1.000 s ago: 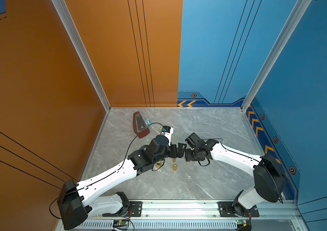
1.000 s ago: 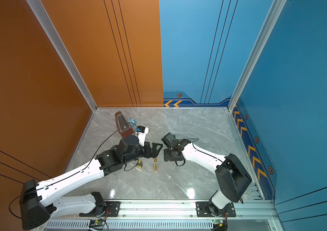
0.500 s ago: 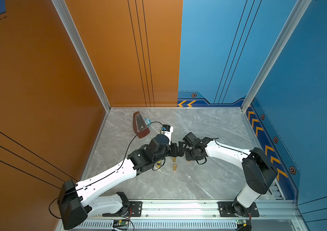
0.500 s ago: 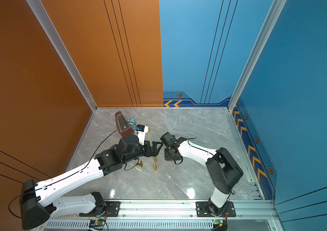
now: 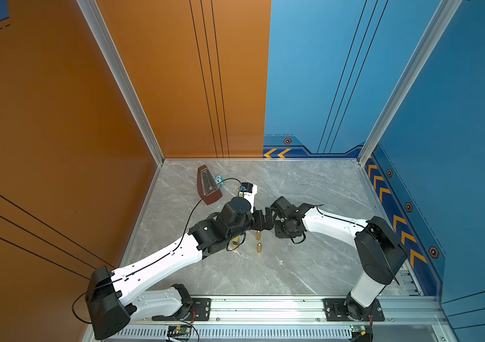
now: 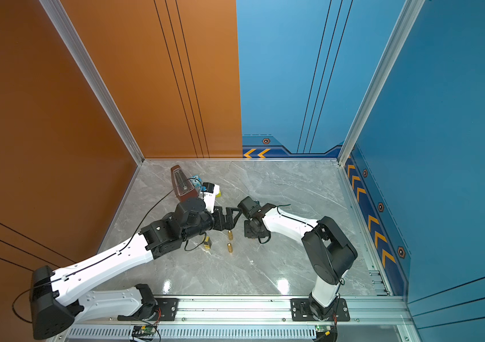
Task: Open the lipstick cap
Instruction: Pick up the lipstick at the center of the board.
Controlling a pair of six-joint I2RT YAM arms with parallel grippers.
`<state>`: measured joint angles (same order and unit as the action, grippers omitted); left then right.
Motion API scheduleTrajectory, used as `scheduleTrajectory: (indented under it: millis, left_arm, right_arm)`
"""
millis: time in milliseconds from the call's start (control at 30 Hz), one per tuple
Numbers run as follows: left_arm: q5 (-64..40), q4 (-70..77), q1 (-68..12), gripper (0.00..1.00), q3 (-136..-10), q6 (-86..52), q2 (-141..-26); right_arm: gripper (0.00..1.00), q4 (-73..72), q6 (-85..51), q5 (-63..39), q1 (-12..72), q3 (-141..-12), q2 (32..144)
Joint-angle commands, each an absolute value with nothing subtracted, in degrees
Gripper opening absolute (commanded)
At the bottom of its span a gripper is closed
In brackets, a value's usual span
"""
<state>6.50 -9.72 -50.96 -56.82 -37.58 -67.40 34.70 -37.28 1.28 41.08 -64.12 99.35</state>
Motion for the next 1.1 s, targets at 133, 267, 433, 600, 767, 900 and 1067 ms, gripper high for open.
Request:
scheduleTrajectory:
  millis: [133,267,433,600,767,900,1067]
  left_arm:
    - [10.21,-10.28,-50.06,0.98,-56.45,-33.96,-65.98]
    - [9.07,-10.28,-48.56,0.99,-54.77,-30.0,-64.8]
    - [8.67,-10.28,-47.14,0.99,-52.07,-24.09,-64.33]
    - [6.63,-9.84,-46.77,0.99,-49.26,-15.49,-66.43]
    - [0.72,-5.75,-49.11,0.99,-46.07,-5.94,-69.68]
    - [-6.56,5.09,-49.91,0.98,-40.56,-3.29,-69.52]
    - [-11.99,9.82,-50.0,0.9,-39.98,-1.82,-72.38]
  right_arm:
    - [0.17,34.45,-36.3,2.24,40.61,-64.12,97.44]
    - [0.17,34.45,-35.65,1.23,38.87,-62.93,93.94]
    - [0.16,34.45,-33.78,-2.63,36.31,-61.13,89.2]
    - [0.16,34.99,-31.71,-8.75,33.14,-59.34,83.6]
    - [0.16,36.21,-29.92,-16.78,30.06,-59.06,78.71]
    - [0.16,37.67,-29.09,-22.61,28.48,-59.49,75.63]
    - [0.17,39.45,-28.74,-28.96,28.3,-60.53,73.47]
